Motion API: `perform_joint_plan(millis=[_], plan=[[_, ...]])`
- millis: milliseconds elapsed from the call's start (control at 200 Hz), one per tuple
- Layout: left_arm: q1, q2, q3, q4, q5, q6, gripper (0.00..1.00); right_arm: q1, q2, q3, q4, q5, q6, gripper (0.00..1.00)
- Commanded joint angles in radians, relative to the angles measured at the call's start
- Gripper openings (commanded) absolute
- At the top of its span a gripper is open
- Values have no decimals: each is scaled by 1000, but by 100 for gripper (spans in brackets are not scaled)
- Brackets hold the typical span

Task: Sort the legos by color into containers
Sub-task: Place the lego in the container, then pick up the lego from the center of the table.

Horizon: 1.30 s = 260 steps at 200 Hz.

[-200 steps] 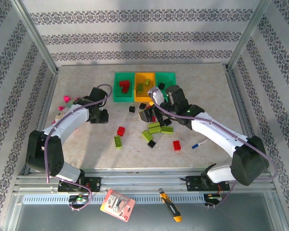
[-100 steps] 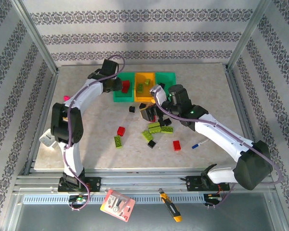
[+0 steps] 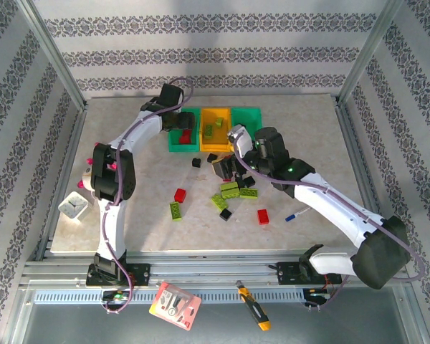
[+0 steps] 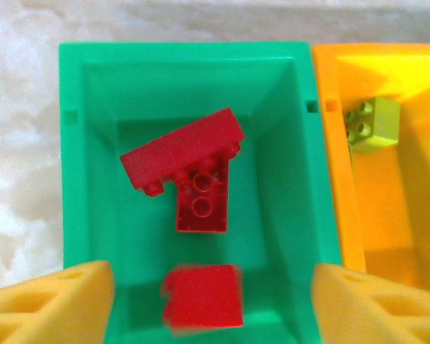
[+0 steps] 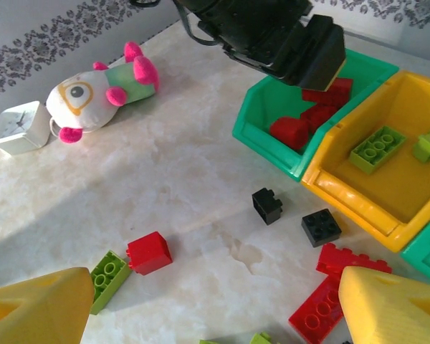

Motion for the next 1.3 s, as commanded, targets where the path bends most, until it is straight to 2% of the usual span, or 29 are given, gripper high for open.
perform_joint_plan(millis=[0,70,280,435,620,789,974,1294], plan=[[-2,-139,-64,31,26,17,91,-10,-14,-17,-50,92,25,88],[-1,-213,-151,91,53,41,100,-10,-2,-17,-78,152,52,88],[-19,-486,-521,376,146,169,99,-10,85,25,-188,280,126,87],[-79,-667,-746,456,219,348,99,-22,176,62,-241,322,192,87],[-143,-821,-947,519,306,444,99,-49,296,109,-291,322,299,77],[-204,-876,-1032,519,321,480,99,-60,402,161,-319,321,340,63],[-243,-897,-1085,525,328,512,99,-71,486,194,-313,311,365,58],[-253,-885,-1091,544,335,513,99,-75,593,229,-314,296,377,48]])
